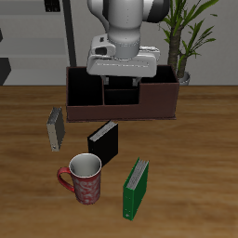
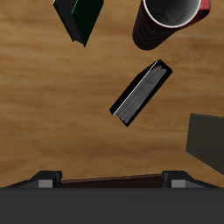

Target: Place the black book into the back desk caddy's left compartment and place the yellow book into the back desk caddy's right compartment and place the green book into the back desk caddy's right compartment

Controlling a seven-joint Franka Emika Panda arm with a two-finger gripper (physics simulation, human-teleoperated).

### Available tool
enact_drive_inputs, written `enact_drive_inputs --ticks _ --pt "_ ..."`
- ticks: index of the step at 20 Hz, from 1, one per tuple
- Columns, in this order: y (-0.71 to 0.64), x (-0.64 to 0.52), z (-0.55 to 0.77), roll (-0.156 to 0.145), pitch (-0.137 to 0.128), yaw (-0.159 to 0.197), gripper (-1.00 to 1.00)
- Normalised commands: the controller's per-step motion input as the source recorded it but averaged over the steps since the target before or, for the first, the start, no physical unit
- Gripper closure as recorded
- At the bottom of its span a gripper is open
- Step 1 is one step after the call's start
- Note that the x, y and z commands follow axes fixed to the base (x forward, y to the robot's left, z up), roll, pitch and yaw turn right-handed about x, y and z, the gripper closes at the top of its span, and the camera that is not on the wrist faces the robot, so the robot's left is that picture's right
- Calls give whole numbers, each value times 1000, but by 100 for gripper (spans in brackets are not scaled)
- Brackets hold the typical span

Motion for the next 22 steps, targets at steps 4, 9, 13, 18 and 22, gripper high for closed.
enact_drive_inputs --ticks 4,9,13,18,22 --pt "-34 20 9 -4 -2 -20 -100" --pt "-84 125 31 -2 -28 63 -100" --pt "-522 287 168 -23 -69 -102 -100" --pt "-308 215 9 -54 -37 -1 -100" --pt "-248 445 -295 34 -7 -147 -100"
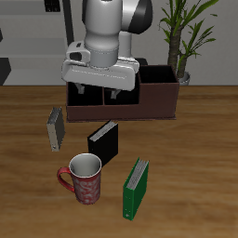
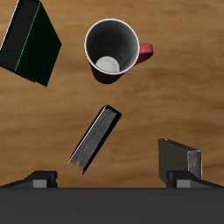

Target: Place the black book into the back desk caddy's left compartment and place the yellow book into the back desk caddy's right compartment and place the green book into the back desk caddy's right compartment

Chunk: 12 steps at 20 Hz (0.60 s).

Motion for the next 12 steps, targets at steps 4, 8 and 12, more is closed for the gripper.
enact_drive_inputs --ticks 4,8,12 --pt "-30 188 -381 -25 -5 -72 -100" --pt "-46 237 -432 -22 2 -124 -100" --pt "79 89 -456 6 34 -10 -100"
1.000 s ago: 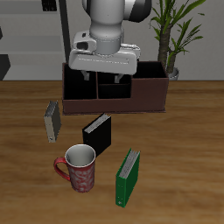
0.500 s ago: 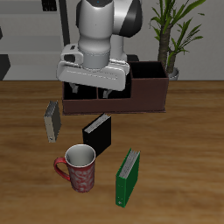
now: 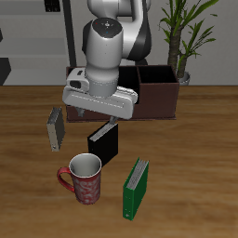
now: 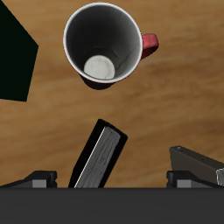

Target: Place the black book into the back desk caddy's left compartment and place the yellow book into the back desk caddy's right compartment and place the green book into the back desk caddy's right compartment

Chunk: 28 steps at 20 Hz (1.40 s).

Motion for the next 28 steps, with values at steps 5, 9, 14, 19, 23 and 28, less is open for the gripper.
enact_drive_inputs --ticks 5,9,14,19,23,28 --pt "61 43 -332 5 0 -41 -100" --pt "-47 -8 -269 -2 -3 -61 -100" --pt "-52 -22 -261 -2 12 -53 -100" --pt "-57 46 -206 -24 28 -12 -100" --pt "-59 35 -220 -21 50 -16 100" --pt "-22 -27 -43 -1 9 4 100"
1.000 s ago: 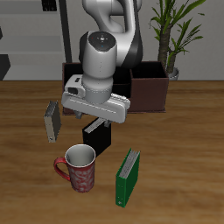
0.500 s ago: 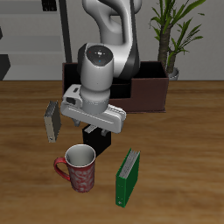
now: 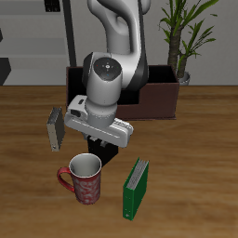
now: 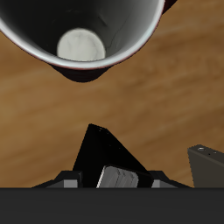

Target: Place the black book into the back desk caddy's left compartment and place the yellow book into the back desk caddy's right compartment and place the green book into the back desk caddy's right compartment

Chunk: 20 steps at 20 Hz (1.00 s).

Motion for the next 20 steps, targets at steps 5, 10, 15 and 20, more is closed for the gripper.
enact_drive_inputs --ticks 5,10,15,20 --pt "-78 -139 397 -21 -24 8 100" --pt "-122 -202 751 -26 -35 42 100" --pt "-176 -528 1185 -18 -64 104 100" --pt "-201 -548 649 -36 -84 100 100"
